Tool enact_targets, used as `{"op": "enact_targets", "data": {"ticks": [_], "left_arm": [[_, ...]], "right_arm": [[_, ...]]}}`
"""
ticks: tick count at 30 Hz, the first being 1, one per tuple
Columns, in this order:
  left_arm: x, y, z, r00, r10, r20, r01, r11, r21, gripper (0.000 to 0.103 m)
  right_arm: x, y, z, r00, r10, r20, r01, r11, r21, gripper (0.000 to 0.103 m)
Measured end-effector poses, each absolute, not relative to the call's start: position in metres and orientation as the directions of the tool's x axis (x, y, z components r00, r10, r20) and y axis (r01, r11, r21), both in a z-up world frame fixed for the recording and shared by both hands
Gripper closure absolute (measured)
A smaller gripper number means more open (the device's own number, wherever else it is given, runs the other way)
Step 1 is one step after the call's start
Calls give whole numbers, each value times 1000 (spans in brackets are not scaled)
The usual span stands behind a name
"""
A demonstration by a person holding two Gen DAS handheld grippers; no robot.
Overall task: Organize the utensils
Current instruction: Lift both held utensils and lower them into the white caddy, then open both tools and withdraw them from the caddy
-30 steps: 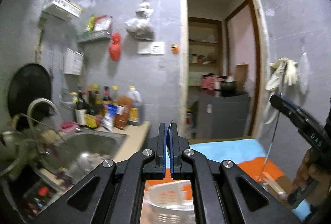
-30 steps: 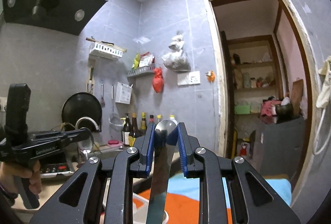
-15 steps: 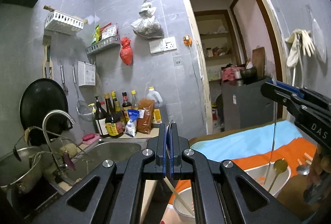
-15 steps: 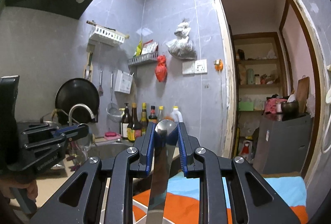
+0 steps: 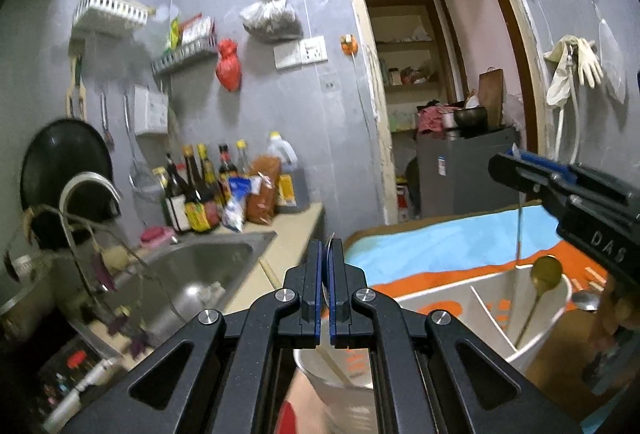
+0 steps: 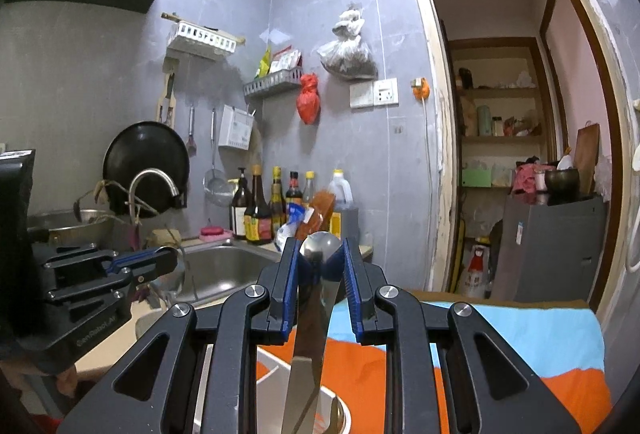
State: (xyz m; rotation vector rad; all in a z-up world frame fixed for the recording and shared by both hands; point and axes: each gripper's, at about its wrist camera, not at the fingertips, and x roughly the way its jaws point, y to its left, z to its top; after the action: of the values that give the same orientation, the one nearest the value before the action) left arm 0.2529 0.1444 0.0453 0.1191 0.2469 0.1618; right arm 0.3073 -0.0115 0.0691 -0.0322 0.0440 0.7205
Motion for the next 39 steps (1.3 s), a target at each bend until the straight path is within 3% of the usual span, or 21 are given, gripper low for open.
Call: {"op": "enact_targets", "data": {"ticks": [11,15,17,19,22,26,29,31,34,39], "left_arm": [[250,161,52,939,10,-345,-49,993,-103,98],[244,166,56,936,-63,-346,-6,981,-195,95],[239,165,60,940,-78,-332,9,979,-204,86],[234,162,64,947,-89,-310,22,977,-212,69],[227,158,72,953,-104,-284,40,974,-224,67],[217,148,84,962,-122,-245,63,970,-236,49],[206,137,93,970,-141,-197,89,964,-249,33],[199,127,99,976,-138,-170,94,966,-241,20],[187,108,105,984,-127,-128,96,970,-223,8],[173,74,110,985,-148,-83,133,977,-166,5]], "right_arm": [[306,-12,60,724,680,-116,-684,730,7,83],[304,-16,60,718,684,-126,-688,725,17,81],[303,-18,62,720,684,-121,-687,727,20,73],[299,-24,65,722,683,-113,-685,728,28,72],[292,-40,72,732,674,-99,-674,738,43,64],[279,-69,82,749,659,-69,-656,752,63,46],[265,-97,90,770,637,-39,-634,770,75,23],[255,-116,94,782,623,-18,-619,781,80,17],[241,-143,101,806,592,10,-591,803,81,4],[211,-183,109,832,553,47,-555,829,72,0]]}}
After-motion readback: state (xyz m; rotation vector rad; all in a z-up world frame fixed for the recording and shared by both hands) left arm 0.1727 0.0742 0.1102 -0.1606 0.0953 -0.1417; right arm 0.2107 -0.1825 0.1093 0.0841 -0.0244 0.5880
